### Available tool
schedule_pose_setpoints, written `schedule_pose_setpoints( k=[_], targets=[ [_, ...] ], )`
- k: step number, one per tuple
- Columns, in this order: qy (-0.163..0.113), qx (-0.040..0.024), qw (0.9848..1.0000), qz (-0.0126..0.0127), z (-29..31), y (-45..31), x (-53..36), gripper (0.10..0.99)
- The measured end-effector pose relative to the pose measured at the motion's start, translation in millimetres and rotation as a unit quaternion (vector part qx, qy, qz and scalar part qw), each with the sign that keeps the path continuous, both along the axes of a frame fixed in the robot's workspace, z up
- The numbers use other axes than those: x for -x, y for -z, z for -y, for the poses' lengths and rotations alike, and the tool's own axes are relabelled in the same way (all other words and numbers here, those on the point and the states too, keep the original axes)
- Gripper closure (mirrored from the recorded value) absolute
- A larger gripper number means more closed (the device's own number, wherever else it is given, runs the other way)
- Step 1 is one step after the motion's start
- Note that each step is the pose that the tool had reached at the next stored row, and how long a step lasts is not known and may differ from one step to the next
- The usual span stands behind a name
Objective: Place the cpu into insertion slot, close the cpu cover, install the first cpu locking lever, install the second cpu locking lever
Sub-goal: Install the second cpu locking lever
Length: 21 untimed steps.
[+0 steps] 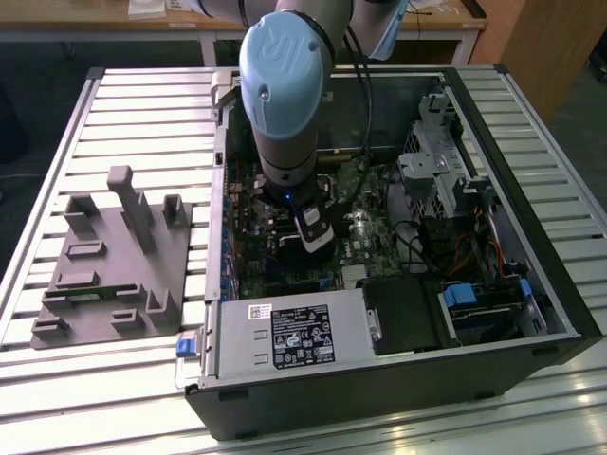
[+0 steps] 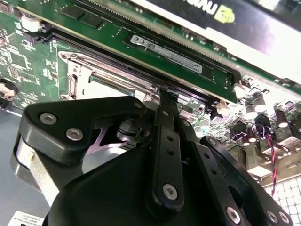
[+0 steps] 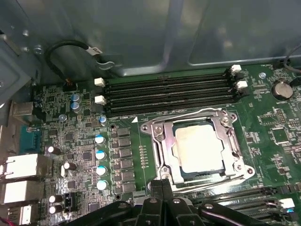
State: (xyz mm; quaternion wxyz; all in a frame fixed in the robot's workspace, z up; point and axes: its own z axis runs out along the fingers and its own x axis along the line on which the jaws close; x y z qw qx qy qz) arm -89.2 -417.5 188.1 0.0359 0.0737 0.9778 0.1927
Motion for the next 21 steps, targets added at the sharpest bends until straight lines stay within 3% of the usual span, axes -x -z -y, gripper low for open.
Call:
schedule_pose_setpoints(
  k=[7,14,21],
  targets=[
    [0.000,0.0009,1.0000,0.0001,-3.1,3.0,1.4,0.980],
    [0.000,0.0099,1.0000,0.0000,-3.8,3.4,1.4,0.980],
    [0.001,0.0169,0.9999,0.0000,-3.8,-4.6,0.0,0.980]
  ],
)
